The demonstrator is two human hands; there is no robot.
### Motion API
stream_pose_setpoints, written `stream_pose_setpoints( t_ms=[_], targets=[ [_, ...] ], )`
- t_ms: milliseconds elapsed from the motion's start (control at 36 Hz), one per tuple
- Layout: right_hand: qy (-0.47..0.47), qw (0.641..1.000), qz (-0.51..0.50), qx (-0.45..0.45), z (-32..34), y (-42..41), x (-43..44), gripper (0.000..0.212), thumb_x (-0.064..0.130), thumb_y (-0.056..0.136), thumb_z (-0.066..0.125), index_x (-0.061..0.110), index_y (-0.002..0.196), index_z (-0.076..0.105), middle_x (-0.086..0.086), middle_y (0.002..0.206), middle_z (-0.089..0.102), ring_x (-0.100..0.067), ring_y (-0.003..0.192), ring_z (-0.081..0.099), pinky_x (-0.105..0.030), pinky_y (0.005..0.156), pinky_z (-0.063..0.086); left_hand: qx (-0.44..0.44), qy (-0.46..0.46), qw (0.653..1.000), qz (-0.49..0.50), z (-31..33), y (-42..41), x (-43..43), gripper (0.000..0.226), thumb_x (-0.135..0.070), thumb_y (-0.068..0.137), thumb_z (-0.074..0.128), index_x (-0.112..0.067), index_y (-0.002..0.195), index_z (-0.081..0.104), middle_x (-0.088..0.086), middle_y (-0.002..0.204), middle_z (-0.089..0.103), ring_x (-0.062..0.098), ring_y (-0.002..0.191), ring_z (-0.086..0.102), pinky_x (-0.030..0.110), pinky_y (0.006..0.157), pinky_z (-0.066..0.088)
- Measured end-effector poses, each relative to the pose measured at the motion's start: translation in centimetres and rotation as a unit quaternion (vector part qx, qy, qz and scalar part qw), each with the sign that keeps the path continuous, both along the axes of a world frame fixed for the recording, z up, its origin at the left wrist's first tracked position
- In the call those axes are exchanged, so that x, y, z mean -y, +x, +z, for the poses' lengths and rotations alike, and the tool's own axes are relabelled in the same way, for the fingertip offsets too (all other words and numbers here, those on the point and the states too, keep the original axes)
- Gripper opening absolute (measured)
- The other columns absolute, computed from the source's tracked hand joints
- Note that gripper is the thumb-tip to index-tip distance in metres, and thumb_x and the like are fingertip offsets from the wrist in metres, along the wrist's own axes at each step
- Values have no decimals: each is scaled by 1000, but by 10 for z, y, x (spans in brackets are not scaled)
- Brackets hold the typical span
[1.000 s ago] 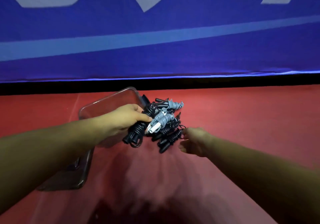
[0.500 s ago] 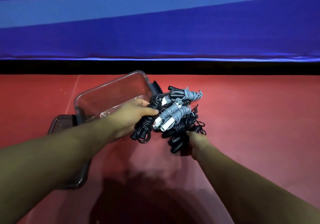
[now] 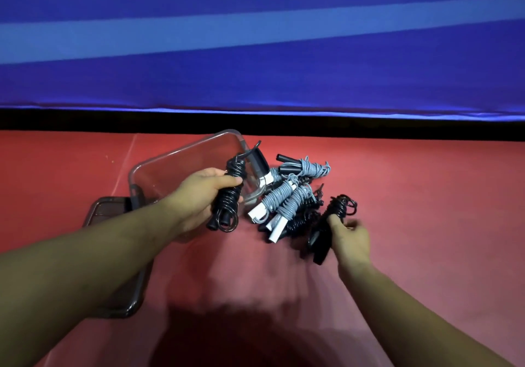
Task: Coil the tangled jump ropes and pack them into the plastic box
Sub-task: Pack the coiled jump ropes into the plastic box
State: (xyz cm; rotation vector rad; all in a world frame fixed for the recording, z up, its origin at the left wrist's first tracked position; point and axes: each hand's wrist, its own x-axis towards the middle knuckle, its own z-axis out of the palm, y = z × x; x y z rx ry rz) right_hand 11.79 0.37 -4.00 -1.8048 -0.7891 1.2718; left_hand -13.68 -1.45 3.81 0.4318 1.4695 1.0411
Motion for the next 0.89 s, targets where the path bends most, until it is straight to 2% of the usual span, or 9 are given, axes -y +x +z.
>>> stream_pose_setpoints(
  t_ms=[111, 194, 306, 389, 500, 583, 694, 806, 889],
  targets=[
    [48, 995, 81, -33, 31, -18, -7, 16, 12, 86, 66, 13, 84, 50, -6, 74, 53, -18, 65, 50, -27, 60, 44, -2, -2, 1000, 14, 3, -14, 4, 19, -3, 90, 64, 0, 107, 56, 18, 87, 65, 23, 62, 69, 31, 55, 57],
    [55, 984, 159, -56, 58, -51, -13, 22, 28, 75, 71, 12, 84, 57, -8, 76, 58, -20, 64, 55, -32, 60, 45, -5, -12, 1000, 24, 6, -27, 6, 11, -3, 91, 63, -1, 99, 56, 18, 85, 63, 26, 67, 66, 38, 68, 56],
    [74, 952, 287, -73, 88, -109, -23, 19, 26, 78, 71, 9, 82, 62, -5, 72, 60, -18, 64, 55, -31, 62, 46, -39, -26, 998, 42, 11, -46, -2, 18, -5, 93, 59, 4, 108, 59, 23, 89, 59, 27, 67, 61, 28, 50, 56],
    [82, 930, 356, -32, 94, -160, -33, 13, 21, 83, 70, 14, 80, 59, -4, 68, 55, -16, 61, 49, -27, 58, 40, -3, -14, 997, 75, 12, -65, -8, 34, -6, 93, 50, 6, 123, 58, 23, 102, 61, 27, 71, 64, 29, 52, 57],
    [54, 924, 378, 13, 81, -208, -45, 19, 26, 78, 70, 16, 70, 57, -3, 68, 60, -18, 65, 55, -33, 66, 50, -42, -36, 991, 121, -2, -84, -6, 32, -2, 89, 47, 9, 116, 61, 25, 100, 65, 28, 68, 65, 29, 52, 56],
    [13, 925, 380, 25, 66, -229, -54, 24, 23, 75, 71, 16, 59, 53, -5, 66, 61, -22, 66, 61, -45, 75, 57, -80, -64, 986, 133, -20, -94, -2, 23, -2, 89, 54, 7, 109, 63, 28, 99, 69, 34, 71, 68, 39, 59, 58],
    [-26, 914, 401, 57, 34, -248, -62, 24, 29, 57, 70, 9, 67, 63, -14, 76, 71, -32, 75, 71, -50, 75, 60, -86, -84, 983, 141, -44, -97, 1, 18, 5, 88, 51, 3, 102, 64, 25, 90, 66, 34, 74, 65, 46, 69, 56],
    [-72, 904, 413, 84, 19, -257, -59, 20, 14, 70, 80, 3, 82, 68, -13, 85, 73, -29, 80, 70, -41, 76, 59, -131, -110, 976, 136, -63, -104, 1, 21, 13, 80, 48, -6, 77, 57, 19, 82, 57, 30, 82, 54, 41, 73, 43],
    [-100, 892, 432, 88, 4, -261, -58, 22, 9, 76, 80, -1, 93, 70, -11, 89, 71, -25, 83, 68, -35, 74, 57, -193, -137, 966, 108, -77, -109, 3, 27, 14, 83, 55, -12, 77, 53, 21, 88, 62, 31, 87, 60, 43, 77, 49]
  ],
)
